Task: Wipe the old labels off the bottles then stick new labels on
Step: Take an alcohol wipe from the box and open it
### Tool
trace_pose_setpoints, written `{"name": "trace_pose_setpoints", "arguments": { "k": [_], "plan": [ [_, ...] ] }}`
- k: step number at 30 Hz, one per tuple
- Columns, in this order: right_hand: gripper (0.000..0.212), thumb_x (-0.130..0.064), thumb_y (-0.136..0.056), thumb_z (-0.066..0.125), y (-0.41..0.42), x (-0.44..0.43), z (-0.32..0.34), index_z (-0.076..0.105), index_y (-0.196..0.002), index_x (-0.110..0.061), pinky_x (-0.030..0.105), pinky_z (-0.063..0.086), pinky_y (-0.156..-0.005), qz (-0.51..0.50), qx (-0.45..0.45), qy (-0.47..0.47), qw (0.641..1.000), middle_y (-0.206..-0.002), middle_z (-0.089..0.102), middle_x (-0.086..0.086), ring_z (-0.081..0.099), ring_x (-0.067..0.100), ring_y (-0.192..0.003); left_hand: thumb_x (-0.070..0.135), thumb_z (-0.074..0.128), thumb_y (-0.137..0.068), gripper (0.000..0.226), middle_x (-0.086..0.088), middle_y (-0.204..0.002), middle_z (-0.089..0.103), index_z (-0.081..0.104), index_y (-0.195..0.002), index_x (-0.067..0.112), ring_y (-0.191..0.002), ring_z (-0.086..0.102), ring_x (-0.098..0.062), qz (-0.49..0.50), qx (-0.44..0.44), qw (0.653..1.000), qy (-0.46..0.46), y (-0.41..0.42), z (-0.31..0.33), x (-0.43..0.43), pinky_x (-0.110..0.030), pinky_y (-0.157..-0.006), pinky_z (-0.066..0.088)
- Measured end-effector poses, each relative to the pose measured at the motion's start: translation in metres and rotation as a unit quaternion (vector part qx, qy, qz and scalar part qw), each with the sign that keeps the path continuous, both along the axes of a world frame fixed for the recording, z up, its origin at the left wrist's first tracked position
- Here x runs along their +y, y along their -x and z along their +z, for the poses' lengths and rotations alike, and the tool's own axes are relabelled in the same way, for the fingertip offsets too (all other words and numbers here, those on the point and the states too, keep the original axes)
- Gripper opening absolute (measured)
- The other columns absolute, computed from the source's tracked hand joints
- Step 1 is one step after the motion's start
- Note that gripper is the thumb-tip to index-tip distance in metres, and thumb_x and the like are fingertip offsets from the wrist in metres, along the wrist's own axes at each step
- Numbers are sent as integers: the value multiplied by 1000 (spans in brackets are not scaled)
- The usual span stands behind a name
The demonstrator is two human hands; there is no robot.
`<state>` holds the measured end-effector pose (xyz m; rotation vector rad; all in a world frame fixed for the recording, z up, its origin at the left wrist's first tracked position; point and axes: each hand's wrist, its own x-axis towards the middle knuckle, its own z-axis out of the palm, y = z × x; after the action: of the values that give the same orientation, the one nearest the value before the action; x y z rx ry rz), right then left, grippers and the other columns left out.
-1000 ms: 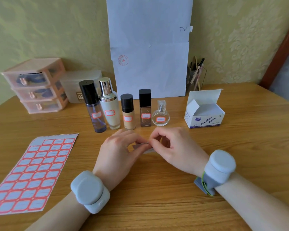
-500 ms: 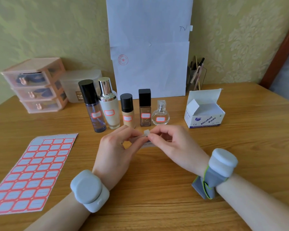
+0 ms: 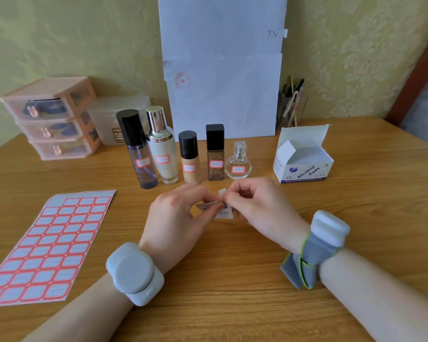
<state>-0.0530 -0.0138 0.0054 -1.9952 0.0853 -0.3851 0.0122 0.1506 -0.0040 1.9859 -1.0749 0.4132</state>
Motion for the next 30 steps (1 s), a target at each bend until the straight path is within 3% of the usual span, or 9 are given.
{"name": "trace_pose_setpoints", "arguments": {
  "k": [3, 8, 14, 23, 30],
  "plan": [
    [29, -18, -90, 64, 0, 1, 2, 64, -61, -21, 18, 36, -45, 3, 38, -94, 995, -49, 54, -11, 48, 5, -48, 14, 81, -83, 5, 5, -79, 71, 76, -83, 16, -70, 68, -19, 5, 0, 1000, 23, 3, 2, 0, -41, -67, 56],
    [18, -22, -93, 66, 4, 1, 0, 72, -75, -20, 12, 32, -51, -8, -96, 128, 987, -57, 57, -19, 47, 4, -50, 17, 83, -81, 10, 4, -81, 72, 78, -90, 16, -79, 68, -19, 19, 11, 1000, 0, -1, 1, 1, -45, -71, 56],
    [11, -19, -86, 69, 4, -1, -1, 71, -77, -23, 12, 36, -51, -20, -106, 190, 976, -63, 60, -22, 53, 9, -53, 16, 81, -82, 8, 1, -75, 68, 75, -79, 11, -74, 64, -24, 18, -4, 1000, -12, -1, 1, 0, -45, -65, 53],
    [24, -15, -86, 66, 1, 3, 2, 68, -62, -21, 13, 38, -46, -19, -4, -64, 998, -49, 59, -10, 50, 1, -46, 16, 81, -83, 5, 1, -79, 73, 78, -81, 13, -73, 69, -20, 8, 15, 1000, 21, 3, 4, 0, -42, -68, 55],
    [25, -15, -87, 63, -1, 1, 0, 68, -63, -20, 19, 38, -44, -80, -8, -110, 991, -47, 58, -4, 48, 8, -41, 19, 81, -83, 9, 4, -78, 73, 77, -79, 13, -72, 67, -9, 5, 3, 998, 57, 5, 5, -1, -35, -68, 54]
  ]
}}
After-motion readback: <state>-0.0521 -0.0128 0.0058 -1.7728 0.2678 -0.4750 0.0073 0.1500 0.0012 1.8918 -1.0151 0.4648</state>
